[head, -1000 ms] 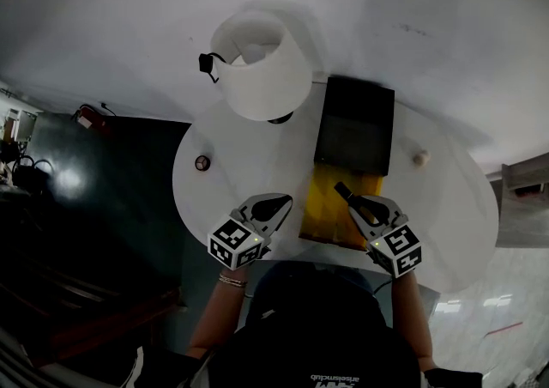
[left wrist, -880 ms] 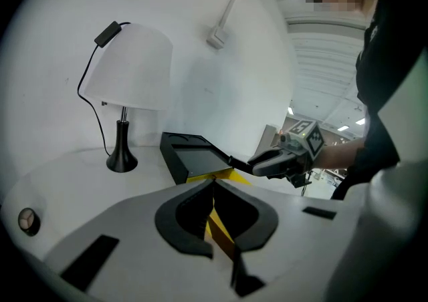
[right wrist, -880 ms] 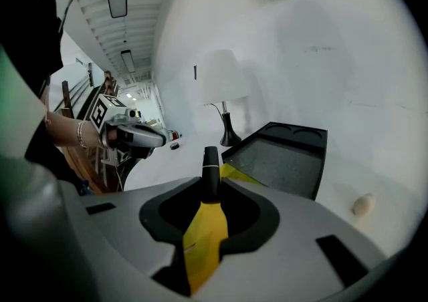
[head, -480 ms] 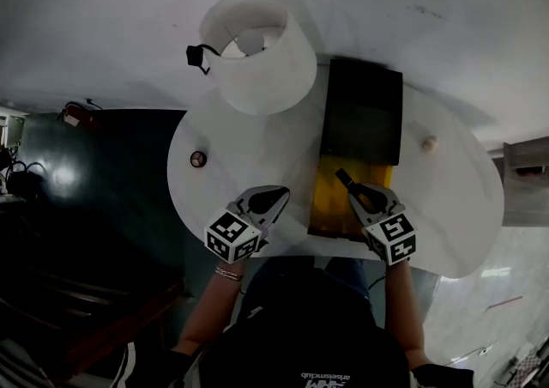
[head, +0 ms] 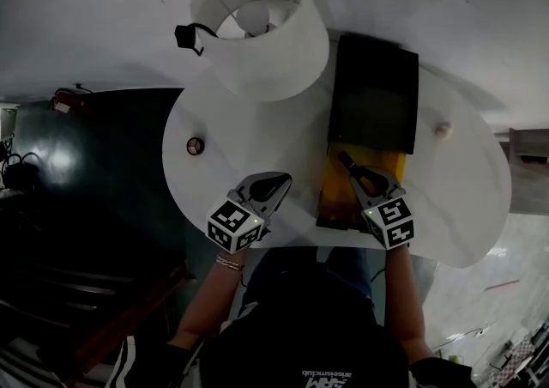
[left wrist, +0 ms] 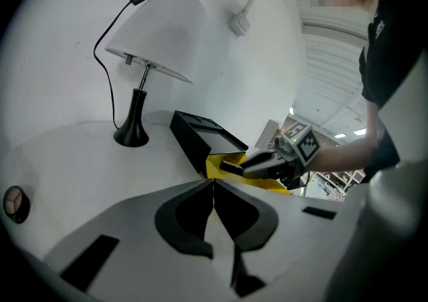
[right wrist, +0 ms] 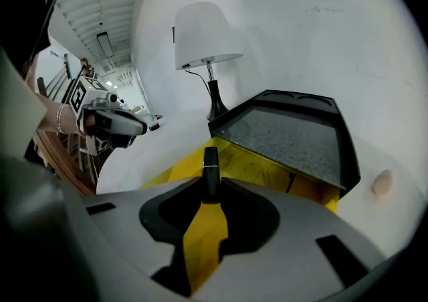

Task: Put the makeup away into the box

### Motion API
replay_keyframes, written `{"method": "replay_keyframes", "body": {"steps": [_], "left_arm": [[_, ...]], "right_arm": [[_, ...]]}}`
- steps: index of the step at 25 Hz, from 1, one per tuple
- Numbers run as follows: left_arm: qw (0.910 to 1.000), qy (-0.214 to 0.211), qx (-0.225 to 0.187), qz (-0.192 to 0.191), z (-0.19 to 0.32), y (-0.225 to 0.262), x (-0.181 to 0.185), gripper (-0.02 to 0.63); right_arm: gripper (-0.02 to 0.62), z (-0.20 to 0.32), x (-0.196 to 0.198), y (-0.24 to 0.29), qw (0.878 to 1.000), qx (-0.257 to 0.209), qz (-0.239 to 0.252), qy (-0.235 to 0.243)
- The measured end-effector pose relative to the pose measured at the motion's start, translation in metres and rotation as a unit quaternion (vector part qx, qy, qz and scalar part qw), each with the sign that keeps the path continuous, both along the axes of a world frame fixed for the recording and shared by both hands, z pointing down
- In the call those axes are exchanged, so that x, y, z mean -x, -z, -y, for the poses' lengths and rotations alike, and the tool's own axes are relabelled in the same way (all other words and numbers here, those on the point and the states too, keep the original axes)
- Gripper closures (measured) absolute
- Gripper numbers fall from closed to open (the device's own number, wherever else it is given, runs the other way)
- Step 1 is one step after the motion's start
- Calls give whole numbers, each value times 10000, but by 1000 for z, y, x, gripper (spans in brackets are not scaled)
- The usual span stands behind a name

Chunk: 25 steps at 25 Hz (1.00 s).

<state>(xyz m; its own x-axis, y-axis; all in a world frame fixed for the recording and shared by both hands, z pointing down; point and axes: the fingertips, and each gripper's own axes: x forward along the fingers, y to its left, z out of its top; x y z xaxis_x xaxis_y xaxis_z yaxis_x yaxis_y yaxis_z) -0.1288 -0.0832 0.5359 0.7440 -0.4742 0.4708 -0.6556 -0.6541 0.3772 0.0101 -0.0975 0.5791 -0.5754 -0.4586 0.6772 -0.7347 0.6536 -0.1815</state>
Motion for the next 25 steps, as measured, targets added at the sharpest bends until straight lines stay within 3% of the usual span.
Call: {"method": "replay_keyframes", "body": {"steps": [13, 25], "left_arm": [[9998, 100, 180, 19, 0, -11, 14, 588], [9997, 135, 209, -24, 1, -12, 16, 588]], "right_arm": [[491, 17, 4, -29, 9988, 120, -457, -112], [489, 23, 8, -33, 9985, 134, -509, -154]]}}
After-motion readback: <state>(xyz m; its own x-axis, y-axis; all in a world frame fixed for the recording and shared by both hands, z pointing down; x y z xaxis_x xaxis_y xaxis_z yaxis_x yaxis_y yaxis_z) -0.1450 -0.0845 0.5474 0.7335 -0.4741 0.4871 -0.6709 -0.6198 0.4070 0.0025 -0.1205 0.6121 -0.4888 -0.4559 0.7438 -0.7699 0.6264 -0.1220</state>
